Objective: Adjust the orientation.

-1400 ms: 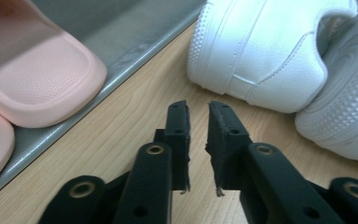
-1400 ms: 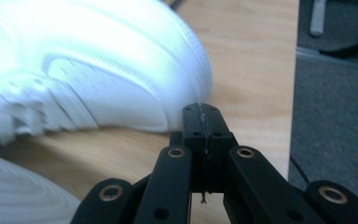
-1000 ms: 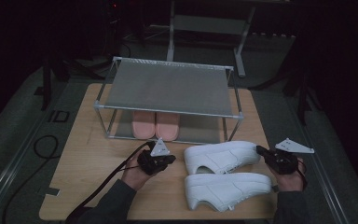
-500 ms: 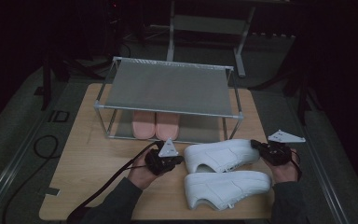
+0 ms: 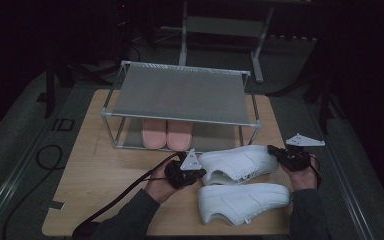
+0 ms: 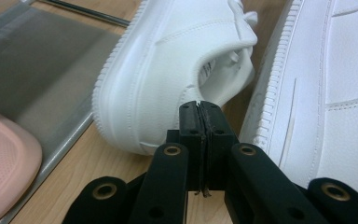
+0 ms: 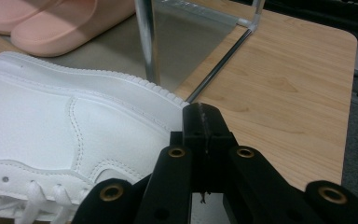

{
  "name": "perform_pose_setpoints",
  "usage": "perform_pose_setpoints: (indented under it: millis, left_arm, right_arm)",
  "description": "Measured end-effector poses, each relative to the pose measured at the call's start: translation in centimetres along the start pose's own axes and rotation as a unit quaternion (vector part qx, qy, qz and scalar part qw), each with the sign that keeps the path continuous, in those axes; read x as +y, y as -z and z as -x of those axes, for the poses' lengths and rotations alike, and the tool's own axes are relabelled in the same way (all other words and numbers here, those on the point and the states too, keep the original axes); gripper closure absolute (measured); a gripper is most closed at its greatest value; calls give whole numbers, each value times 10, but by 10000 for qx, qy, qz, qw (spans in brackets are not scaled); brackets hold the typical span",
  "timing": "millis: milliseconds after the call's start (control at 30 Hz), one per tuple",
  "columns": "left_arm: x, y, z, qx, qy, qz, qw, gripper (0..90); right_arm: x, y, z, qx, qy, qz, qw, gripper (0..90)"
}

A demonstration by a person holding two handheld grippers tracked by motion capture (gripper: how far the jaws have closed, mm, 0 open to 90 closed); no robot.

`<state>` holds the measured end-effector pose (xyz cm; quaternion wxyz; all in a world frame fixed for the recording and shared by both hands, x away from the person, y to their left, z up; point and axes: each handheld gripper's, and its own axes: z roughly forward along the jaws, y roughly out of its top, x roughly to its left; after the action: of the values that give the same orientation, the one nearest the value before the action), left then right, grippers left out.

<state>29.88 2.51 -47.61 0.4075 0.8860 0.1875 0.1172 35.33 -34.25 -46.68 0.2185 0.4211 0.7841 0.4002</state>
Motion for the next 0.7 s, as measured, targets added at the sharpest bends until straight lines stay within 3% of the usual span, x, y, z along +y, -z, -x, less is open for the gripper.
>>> perform_pose_setpoints:
  millis: [467, 700]
  left_arm:
    - [17, -14, 11, -60, -313, -44, 9995, 891]
    - [25, -28, 15, -128, -462, -190, 9987, 892]
  right_arm:
    - [5, -6, 4, 17, -116, -31, 9999, 900]
    - [3, -6, 6, 74, -190, 15, 9998, 900]
